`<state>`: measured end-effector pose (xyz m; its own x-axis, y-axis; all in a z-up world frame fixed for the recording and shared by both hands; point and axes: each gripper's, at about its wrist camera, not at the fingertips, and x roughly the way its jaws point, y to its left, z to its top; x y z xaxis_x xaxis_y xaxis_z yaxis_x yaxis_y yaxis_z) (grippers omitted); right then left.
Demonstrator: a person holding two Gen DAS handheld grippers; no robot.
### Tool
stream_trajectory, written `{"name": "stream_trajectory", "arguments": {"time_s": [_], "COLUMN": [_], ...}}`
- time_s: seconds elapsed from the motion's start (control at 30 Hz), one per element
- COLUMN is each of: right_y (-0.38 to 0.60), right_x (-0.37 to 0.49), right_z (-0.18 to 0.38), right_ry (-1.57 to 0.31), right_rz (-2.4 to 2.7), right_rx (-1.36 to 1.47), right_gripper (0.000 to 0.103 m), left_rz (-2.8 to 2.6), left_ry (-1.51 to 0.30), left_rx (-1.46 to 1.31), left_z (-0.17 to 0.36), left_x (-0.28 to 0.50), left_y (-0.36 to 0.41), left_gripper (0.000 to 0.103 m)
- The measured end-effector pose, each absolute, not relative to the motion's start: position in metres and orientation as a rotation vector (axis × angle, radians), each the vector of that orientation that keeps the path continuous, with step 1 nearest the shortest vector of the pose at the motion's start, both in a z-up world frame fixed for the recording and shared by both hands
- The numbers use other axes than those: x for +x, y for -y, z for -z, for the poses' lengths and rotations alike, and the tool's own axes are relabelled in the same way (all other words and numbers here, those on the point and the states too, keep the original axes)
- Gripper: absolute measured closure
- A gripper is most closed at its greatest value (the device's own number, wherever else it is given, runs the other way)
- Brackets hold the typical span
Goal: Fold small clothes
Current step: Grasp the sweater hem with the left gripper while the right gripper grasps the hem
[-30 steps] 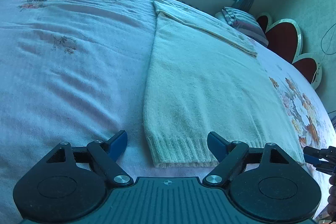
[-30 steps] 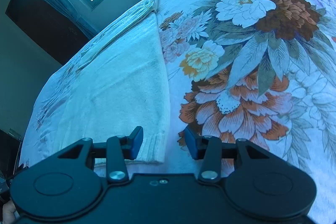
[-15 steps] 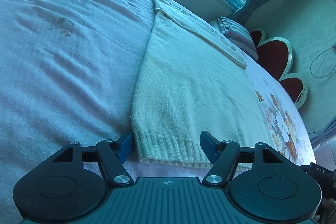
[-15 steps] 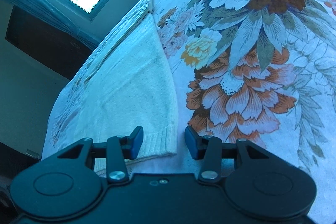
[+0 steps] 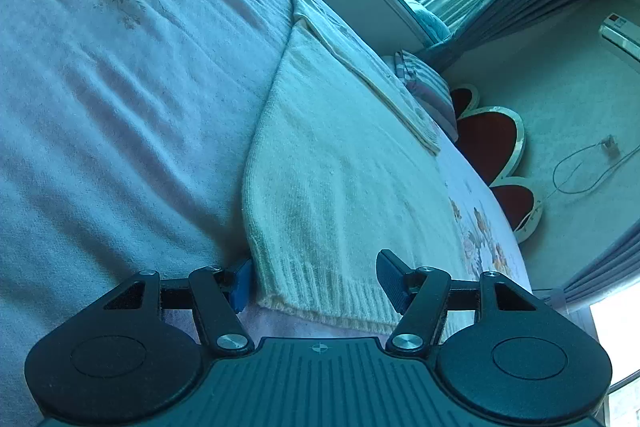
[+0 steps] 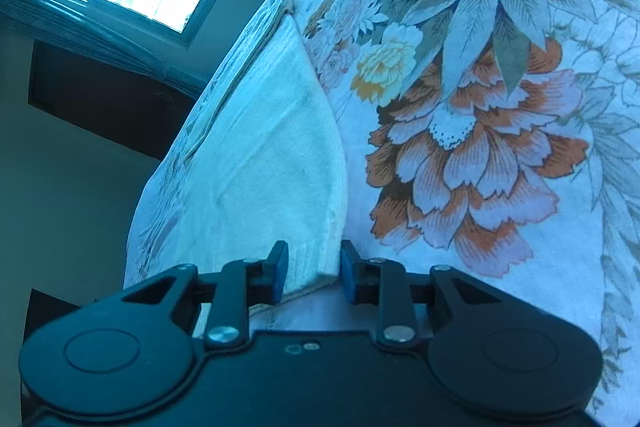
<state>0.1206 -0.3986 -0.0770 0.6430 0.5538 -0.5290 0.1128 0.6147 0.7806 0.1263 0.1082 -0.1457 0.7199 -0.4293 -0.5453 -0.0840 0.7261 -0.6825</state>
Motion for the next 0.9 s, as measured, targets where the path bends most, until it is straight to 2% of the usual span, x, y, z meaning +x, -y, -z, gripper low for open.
{"name": "stream_trajectory", "arguments": {"time_s": [0.03,0.1,0.13,0.37,0.43,0.5,0.57,0.77,0.9], "right_y": [0.397,0.398,0.399,0.398,0.396,0.393,0.39,0.377,0.381], "right_x": [0.122,0.124,0.125,0.132,0.135,0.138,0.141,0.135,0.137], "right_z": [0.078,0.08,0.08,0.081,0.081,0.079,0.076,0.043,0.049], "right_ry": [-0.854,-0.853,-0.851,-0.859,-0.856,-0.858,-0.869,-0.799,-0.834], "right_rz": [-0.291,-0.29,-0.285,-0.279,-0.268,-0.259,-0.247,-0.267,-0.251], "right_rx": [0.896,0.921,0.931,0.904,0.89,0.858,0.805,0.596,0.581], "right_gripper": [0.077,0.079,0.08,0.084,0.086,0.09,0.097,0.098,0.098], "left_rz": [0.209,0.2,0.197,0.184,0.16,0.119,0.119,0.163,0.146], "left_ry": [-0.757,-0.769,-0.775,-0.775,-0.765,-0.771,-0.77,-0.642,-0.723], "left_rx": [-0.762,-0.772,-0.779,-0.781,-0.745,-0.677,-0.709,-0.745,-0.712], "left_z": [0.147,0.15,0.151,0.157,0.155,0.154,0.158,0.142,0.157], "left_x": [0.129,0.135,0.138,0.145,0.141,0.137,0.137,0.124,0.127], "left_y": [-0.109,-0.11,-0.111,-0.106,-0.098,-0.093,-0.098,-0.11,-0.115], "left_gripper": [0.041,0.057,0.061,0.062,0.067,0.095,0.098,0.099,0.099]}}
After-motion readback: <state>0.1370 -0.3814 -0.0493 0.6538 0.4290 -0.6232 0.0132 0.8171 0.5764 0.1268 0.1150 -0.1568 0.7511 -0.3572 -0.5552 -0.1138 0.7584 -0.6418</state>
